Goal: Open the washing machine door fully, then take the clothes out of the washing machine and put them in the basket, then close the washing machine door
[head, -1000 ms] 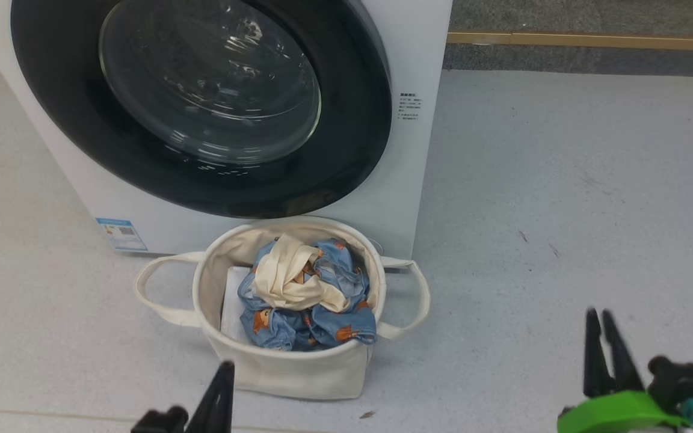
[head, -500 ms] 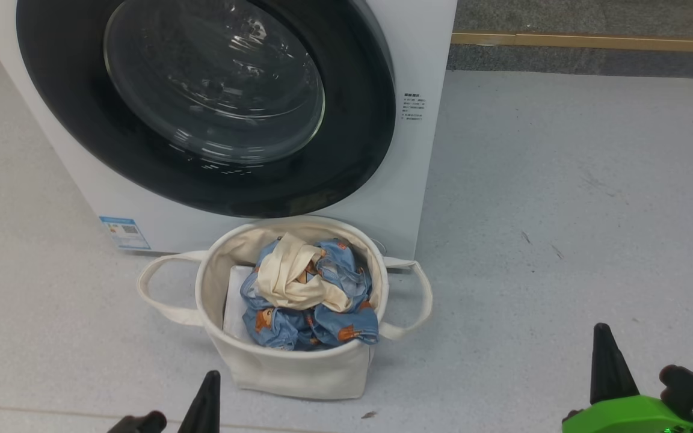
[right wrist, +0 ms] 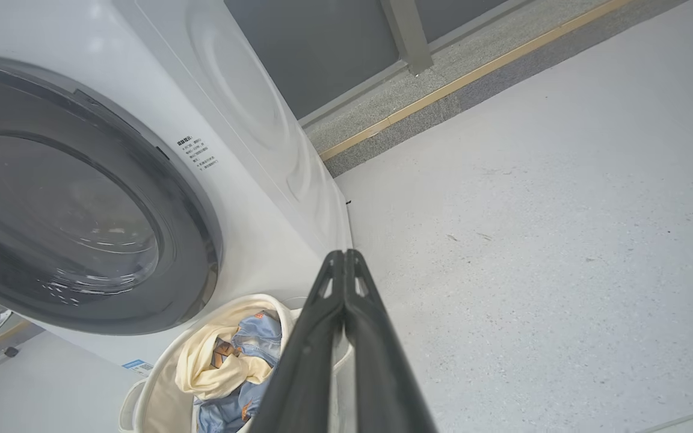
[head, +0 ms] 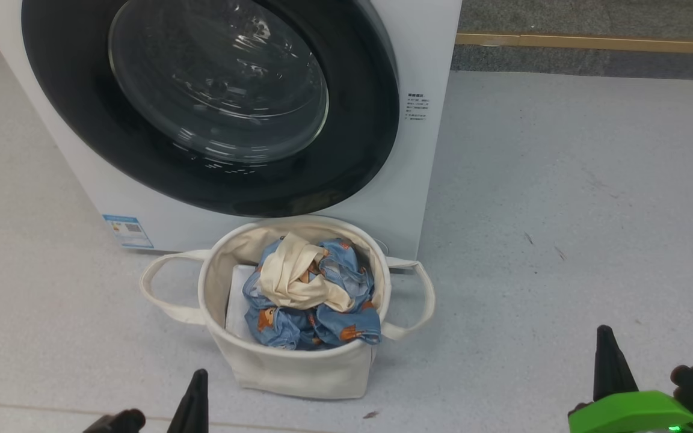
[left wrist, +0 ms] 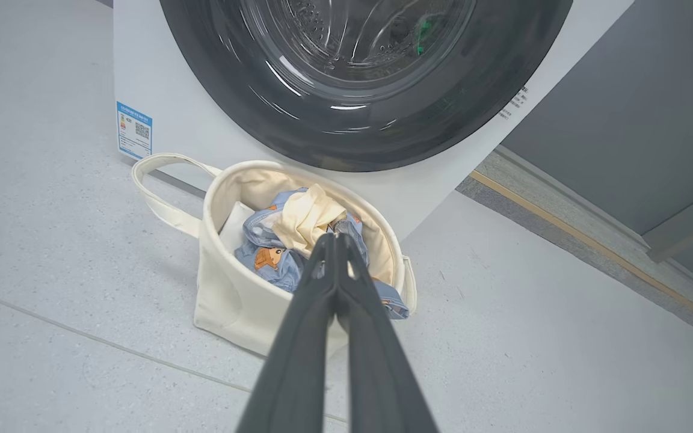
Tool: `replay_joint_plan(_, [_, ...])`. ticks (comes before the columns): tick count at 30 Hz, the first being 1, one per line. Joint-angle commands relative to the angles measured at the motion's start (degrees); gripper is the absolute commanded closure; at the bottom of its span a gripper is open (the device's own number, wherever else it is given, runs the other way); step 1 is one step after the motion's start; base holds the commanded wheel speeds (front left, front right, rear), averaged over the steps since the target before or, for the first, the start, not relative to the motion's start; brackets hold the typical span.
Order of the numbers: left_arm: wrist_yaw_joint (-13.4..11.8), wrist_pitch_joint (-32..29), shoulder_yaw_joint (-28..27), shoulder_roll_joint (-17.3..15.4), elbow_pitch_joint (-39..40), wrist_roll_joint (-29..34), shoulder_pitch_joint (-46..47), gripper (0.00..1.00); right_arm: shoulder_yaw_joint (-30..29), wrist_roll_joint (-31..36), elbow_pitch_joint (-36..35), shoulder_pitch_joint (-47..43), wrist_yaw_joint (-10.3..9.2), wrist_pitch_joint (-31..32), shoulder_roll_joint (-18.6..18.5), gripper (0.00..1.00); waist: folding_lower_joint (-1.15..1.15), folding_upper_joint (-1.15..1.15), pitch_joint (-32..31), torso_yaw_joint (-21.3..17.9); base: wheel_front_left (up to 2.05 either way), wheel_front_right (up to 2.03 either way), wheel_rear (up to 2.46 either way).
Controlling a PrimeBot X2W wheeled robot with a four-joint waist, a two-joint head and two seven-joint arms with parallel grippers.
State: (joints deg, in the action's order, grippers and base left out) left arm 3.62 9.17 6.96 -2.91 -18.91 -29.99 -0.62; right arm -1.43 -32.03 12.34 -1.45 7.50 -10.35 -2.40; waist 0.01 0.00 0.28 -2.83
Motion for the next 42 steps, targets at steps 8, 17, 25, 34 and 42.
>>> replay_joint_plan(8, [0.74,-1.3,-1.99,0.01,2.21,-5.77,3.12,1.0,-0.39,-5.81,-1.31,2.81,0.0,1.43,-0.82,1.0,-0.01,0.0,-0.01,0.23,0.0,0.0,0.0])
replay_joint_plan(17, [1.07,-2.79,-3.18,0.01,2.49,-11.57,3.5,1.0,-0.7,-11.55,-1.01,3.29,0.0,2.87,-0.91,1.0,-0.01,0.0,-0.02,0.5,0.0,0.0,0.0])
replay_joint_plan(25, [1.35,-4.11,-4.24,0.01,2.73,-16.75,3.84,1.0,-1.0,-16.65,-0.74,3.73,0.0,4.19,-0.97,1.0,-0.01,0.0,-0.03,0.74,0.0,0.0,0.0])
replay_joint_plan(34, [1.68,-5.6,-5.44,0.01,3.0,-22.58,4.22,1.0,-1.36,-22.37,-0.44,4.21,0.0,5.68,-1.03,1.0,-0.01,0.0,-0.04,1.01,0.0,0.0,0.0])
replay_joint_plan(42, [1.93,-6.76,-6.37,0.01,3.21,-27.11,4.52,1.0,-1.66,-26.8,-0.2,4.59,-0.01,6.85,-1.06,1.0,-0.01,0.0,-0.04,1.22,0.0,0.0,0.0])
